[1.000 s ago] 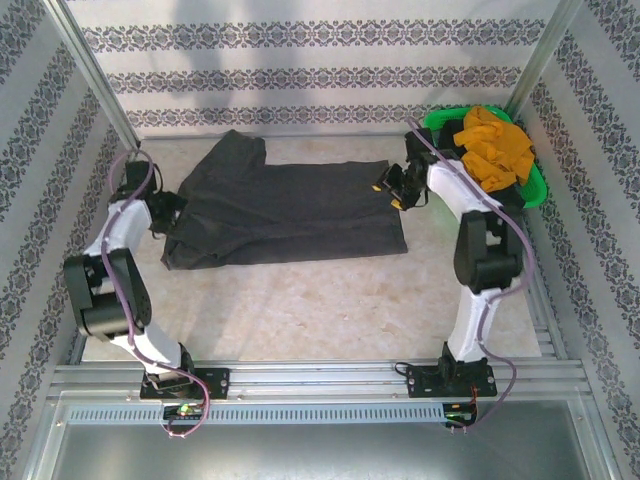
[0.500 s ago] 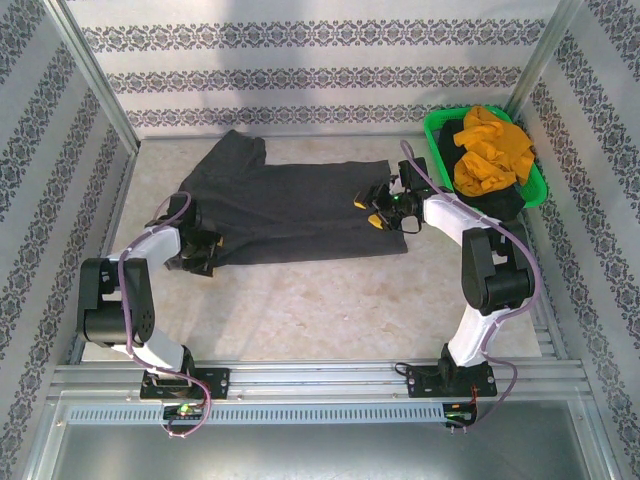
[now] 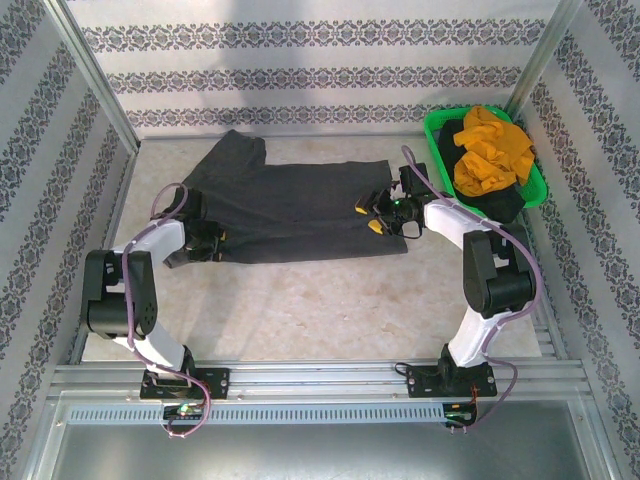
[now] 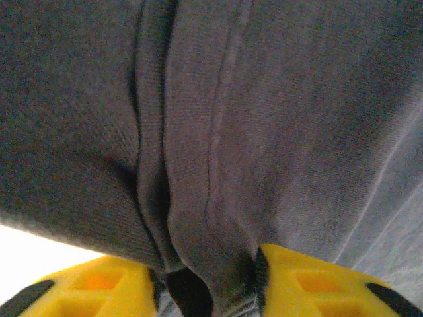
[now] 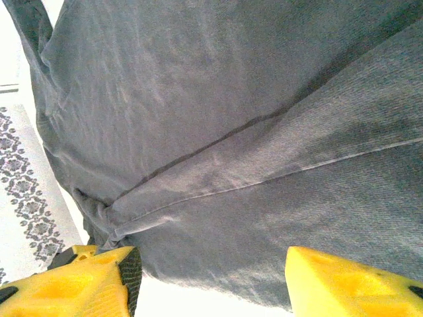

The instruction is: Fold and stack the t-shirts

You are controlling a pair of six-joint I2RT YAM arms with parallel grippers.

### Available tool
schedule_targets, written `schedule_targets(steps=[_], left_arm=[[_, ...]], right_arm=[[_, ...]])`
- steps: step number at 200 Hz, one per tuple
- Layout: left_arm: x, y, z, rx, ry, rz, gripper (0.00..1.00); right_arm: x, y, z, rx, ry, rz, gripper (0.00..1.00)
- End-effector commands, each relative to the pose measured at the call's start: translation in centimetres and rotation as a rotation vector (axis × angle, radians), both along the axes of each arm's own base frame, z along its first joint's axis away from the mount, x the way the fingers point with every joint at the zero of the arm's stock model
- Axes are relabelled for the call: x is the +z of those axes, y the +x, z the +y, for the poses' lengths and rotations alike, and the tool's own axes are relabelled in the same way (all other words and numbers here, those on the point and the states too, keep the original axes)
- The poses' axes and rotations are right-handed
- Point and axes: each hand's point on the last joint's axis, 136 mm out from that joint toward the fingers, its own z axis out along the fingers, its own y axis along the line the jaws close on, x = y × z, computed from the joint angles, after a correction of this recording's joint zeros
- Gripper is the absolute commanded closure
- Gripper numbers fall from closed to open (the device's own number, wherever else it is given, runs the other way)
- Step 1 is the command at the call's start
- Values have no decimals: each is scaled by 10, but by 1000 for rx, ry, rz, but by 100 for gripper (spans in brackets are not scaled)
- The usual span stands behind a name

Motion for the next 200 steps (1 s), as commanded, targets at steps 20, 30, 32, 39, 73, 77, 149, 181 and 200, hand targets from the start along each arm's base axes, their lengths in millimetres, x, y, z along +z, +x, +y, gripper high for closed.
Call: schedule_targets(steps=[20,30,32,39,73,77,149,181,200], left_arm=[[13,-21,-5,-18,2,85,45],[18,-24,-5,-3,1,86,45],[18,-24,-4,1,1,86,45],[21,-24,-4,15,-1,78,45],[23,-15,-6,61,-20,55,46],[21,-14,-6,67,-21,54,47],[18,0,-8,82,-1,48,56],[18,-7,-3,97,25,71,62],[16,-8,-3,108,25,71,63]], right_arm=[[16,-4,4,6,23,-22,40],[17,-5,4,8,22,-22,40],[17,-4,3,7,22,-24,40],[18,-5,4,7,21,-25,40],[14,-8,3,14,17,-8,40],[14,-8,3,15,17,-6,40],[15,-14,2,25,12,-4,40],[15,-14,1,23,13,-3,41],[15,-12,1,23,15,-3,41]])
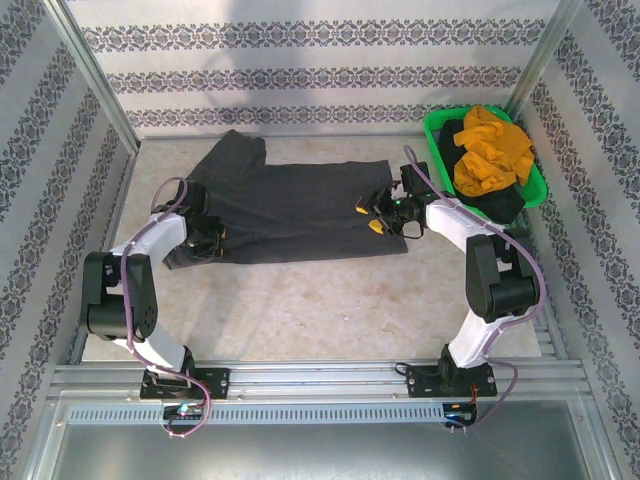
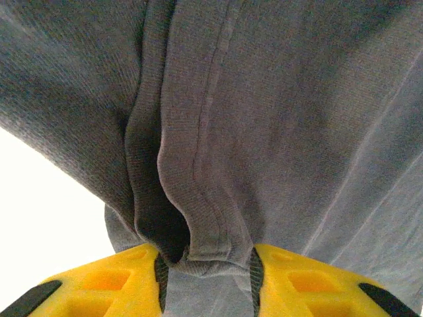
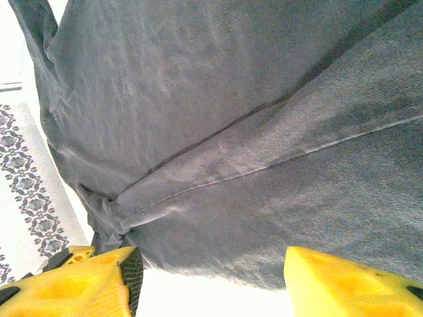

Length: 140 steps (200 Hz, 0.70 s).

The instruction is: Fold and stack the t-shirts

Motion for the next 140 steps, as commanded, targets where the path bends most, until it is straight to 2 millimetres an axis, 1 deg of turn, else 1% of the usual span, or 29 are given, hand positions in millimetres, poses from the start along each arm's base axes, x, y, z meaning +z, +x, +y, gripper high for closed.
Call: schedule_targets(steps=[1,12,36,49,61,71,90,113,129,132,137,140], left_arm=[[0,-6,2,30,23,27,63],[-1,-4,2,27,26,28,66],[-5,0,1,12,26,27,78],[-9,3,-1,9,16,22,88],[-9,7,0,3,22,13,100],[-7,12,1,-9,31,4,100],[2,39,1,-79,64,-46,100],[20,87,-6,-206,97,-128,100],[25,113,-11,-297,130,-149,100],[22,115,-11,-315,138,-140,100],[25,123,-13,-345,154,-149,100],[23,127,-14,-363,160,-148,100]], right_arm=[[7,-6,2,27,13,-12,41],[7,-5,3,28,15,-12,41],[5,-4,3,25,19,-8,42],[6,-4,4,26,20,-11,42],[8,-3,3,24,18,-15,43],[9,-3,1,19,17,-18,44],[13,0,-2,5,14,-29,44],[16,3,-5,-3,15,-33,44],[17,5,-6,-4,16,-33,45],[18,5,-6,-5,16,-33,45],[18,6,-6,-5,16,-33,45],[18,6,-6,-4,16,-33,45]])
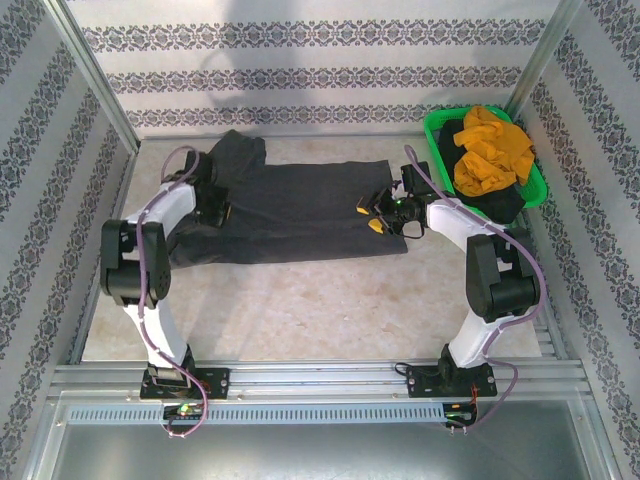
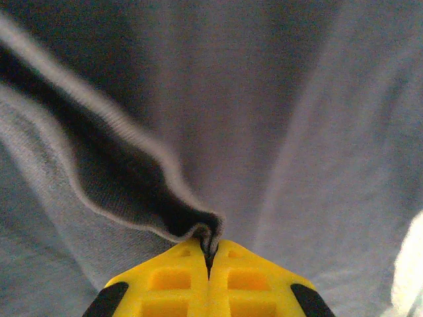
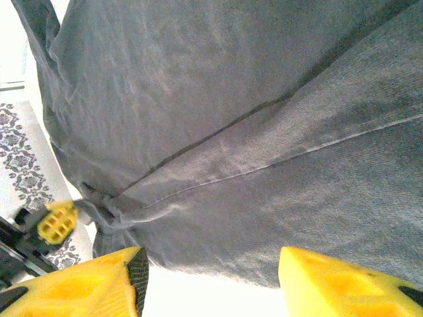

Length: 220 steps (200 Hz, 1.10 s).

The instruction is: Fold and stack the t-shirts

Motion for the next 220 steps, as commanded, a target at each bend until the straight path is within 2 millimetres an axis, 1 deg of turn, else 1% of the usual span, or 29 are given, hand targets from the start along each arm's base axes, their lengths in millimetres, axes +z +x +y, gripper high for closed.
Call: schedule_targets(steps=[1,19,35,49,61,64,72,88,93,103,120,123,131,139,158,160,169,174,178,186,199,211,220], left_arm=[[4,27,-11,-199,93,-25,100],[2,50,-22,-290,117,-43,100],[-2,62,-33,-367,118,-37,100],[-9,62,-38,-414,129,7,100],[-12,58,-36,-439,164,52,100],[-12,57,-35,-443,174,63,95],[-9,55,-31,-451,205,77,76],[1,50,-20,-447,271,95,56],[6,48,-16,-440,294,94,52],[19,42,-6,-423,344,88,51],[35,25,9,-377,372,64,51],[32,19,12,-366,367,73,51],[35,4,21,-336,356,77,52],[32,-14,32,-306,347,93,54],[18,-61,58,-217,298,149,55],[13,-68,61,-209,290,163,56],[5,-90,74,-156,264,189,54],[1,-102,82,-122,252,205,52],[-3,-111,88,-98,243,215,49],[-8,-125,98,-49,224,228,45],[-12,-140,111,21,209,232,38],[-15,-147,119,69,201,233,36],[-18,-150,124,95,191,233,36]], right_arm=[[17,5,-3,1,6,-35,45],[18,7,-4,-2,9,-33,45],[17,6,-3,0,12,-28,45],[17,5,-3,1,16,-22,45],[16,5,-2,3,19,-17,44],[16,5,-2,4,19,-16,45],[14,3,-3,3,14,-10,45],[10,1,-6,-2,-2,1,45],[9,1,-8,-8,-9,5,45],[6,-1,-14,-24,-29,10,45],[1,-4,-32,-77,-83,19,46],[-1,-5,-36,-90,-96,26,46],[-6,-9,-48,-125,-128,46,47],[-11,-13,-60,-161,-149,64,49],[-25,-26,-79,-222,-188,129,51],[-27,-28,-81,-226,-193,136,51],[-32,-35,-87,-238,-218,169,51],[-35,-39,-91,-245,-234,188,51],[-37,-41,-93,-249,-242,198,50],[-39,-45,-94,-249,-252,208,48],[-41,-53,-99,-260,-279,234,45],[-43,-56,-102,-269,-291,239,43],[-45,-59,-105,-277,-303,246,41]])
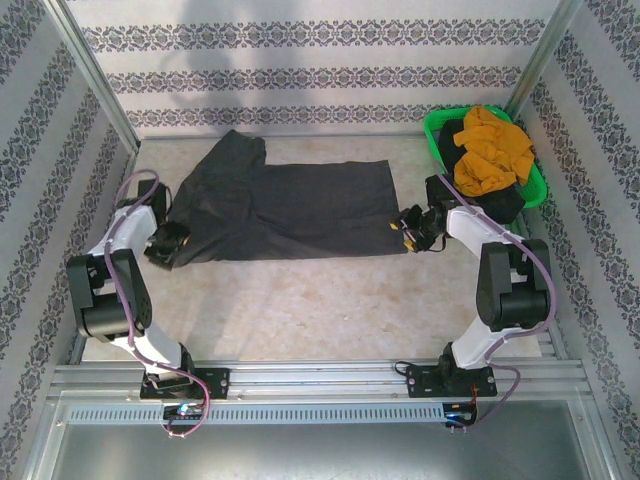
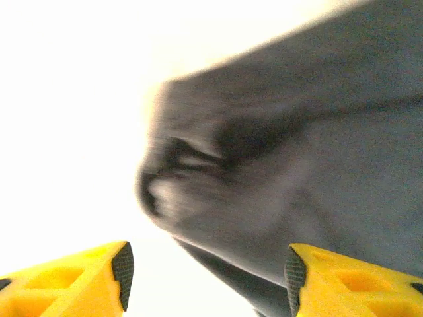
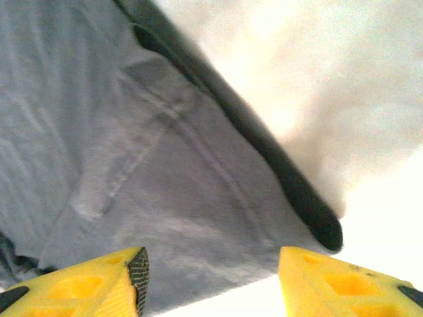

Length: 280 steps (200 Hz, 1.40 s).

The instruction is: Fold and stack the t-shirts

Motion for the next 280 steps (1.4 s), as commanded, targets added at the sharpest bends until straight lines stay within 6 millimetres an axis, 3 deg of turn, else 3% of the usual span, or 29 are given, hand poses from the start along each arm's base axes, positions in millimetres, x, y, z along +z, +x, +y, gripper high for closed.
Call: schedule_targets(steps=[1,39,63,93,148,161,169,178,191,208,226,247,280], left_arm=[[2,1,10,87,-8,-61,36],[-12,7,12,133,-50,-80,40],[-19,9,14,140,-42,-79,47],[-23,20,22,125,-15,-86,51],[-31,23,29,104,16,-56,64],[-31,24,32,85,25,-62,71],[-31,25,34,74,30,-66,83],[-30,25,38,68,40,-61,94],[-27,21,46,57,61,-44,100],[-19,14,54,22,100,-14,100],[-10,1,57,-9,134,25,100],[-14,-18,44,0,95,36,100],[-20,-70,25,114,69,76,100]], right_arm=[[-3,-19,-13,-31,-69,49,41],[-17,-26,-20,-58,-70,100,40],[-26,-28,-25,-69,-84,116,39],[-32,-19,-25,-75,-78,111,41],[-42,-14,-3,-72,-68,167,51],[-45,-14,2,-80,-87,183,56],[-47,-12,1,-90,-103,190,63],[-50,-13,-5,-115,-139,202,77],[-51,-15,-20,-155,-193,214,100],[-44,-19,-38,-171,-242,224,100],[-29,-31,-49,-166,-278,229,100],[-22,-53,-49,-146,-266,249,100],[-29,-113,-45,-143,-234,357,100]])
